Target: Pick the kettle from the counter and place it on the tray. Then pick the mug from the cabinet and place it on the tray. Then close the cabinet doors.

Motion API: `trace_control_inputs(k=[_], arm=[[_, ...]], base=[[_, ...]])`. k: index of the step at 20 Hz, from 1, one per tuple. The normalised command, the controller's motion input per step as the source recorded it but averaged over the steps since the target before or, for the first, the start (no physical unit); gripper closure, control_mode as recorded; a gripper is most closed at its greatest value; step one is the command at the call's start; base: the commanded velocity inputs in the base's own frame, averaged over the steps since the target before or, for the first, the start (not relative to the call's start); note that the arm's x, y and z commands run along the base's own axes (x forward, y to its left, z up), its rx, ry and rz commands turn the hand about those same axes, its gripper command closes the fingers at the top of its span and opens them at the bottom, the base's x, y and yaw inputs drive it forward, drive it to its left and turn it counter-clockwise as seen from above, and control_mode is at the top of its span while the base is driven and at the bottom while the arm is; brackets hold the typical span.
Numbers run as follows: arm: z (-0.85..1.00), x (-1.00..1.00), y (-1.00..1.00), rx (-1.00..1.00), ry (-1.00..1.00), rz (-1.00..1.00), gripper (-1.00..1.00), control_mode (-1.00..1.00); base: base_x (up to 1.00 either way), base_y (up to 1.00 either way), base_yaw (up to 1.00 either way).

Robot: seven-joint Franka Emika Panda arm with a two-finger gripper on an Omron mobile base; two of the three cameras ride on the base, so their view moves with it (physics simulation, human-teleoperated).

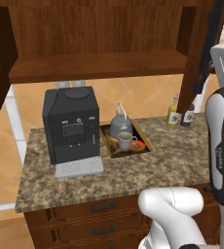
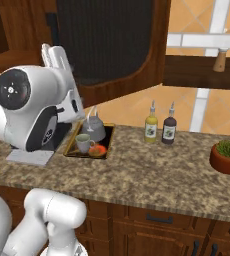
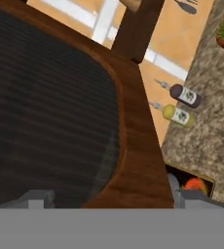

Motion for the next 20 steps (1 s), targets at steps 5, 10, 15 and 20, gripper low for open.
trace_control_inputs(k=[5,10,15,20], arm=[[-0.43,0.91,0.06,0.04,0.0,0.2,-1.0,-1.0],[-0.43,0.93,0.04,0.05,0.0,0.16,-1.0,-1.0],[-0.39,0.99,0.1,0.01,0.01,0.09,-1.0,-1.0],[-0.28,0.92,0.25,0.0,0.08,0.0,-1.0,-1.0]], base=[[0.0,0.0,0.0],[0.0,0.0,0.0],[0.0,0.0,0.0],[0.0,0.0,0.0]])
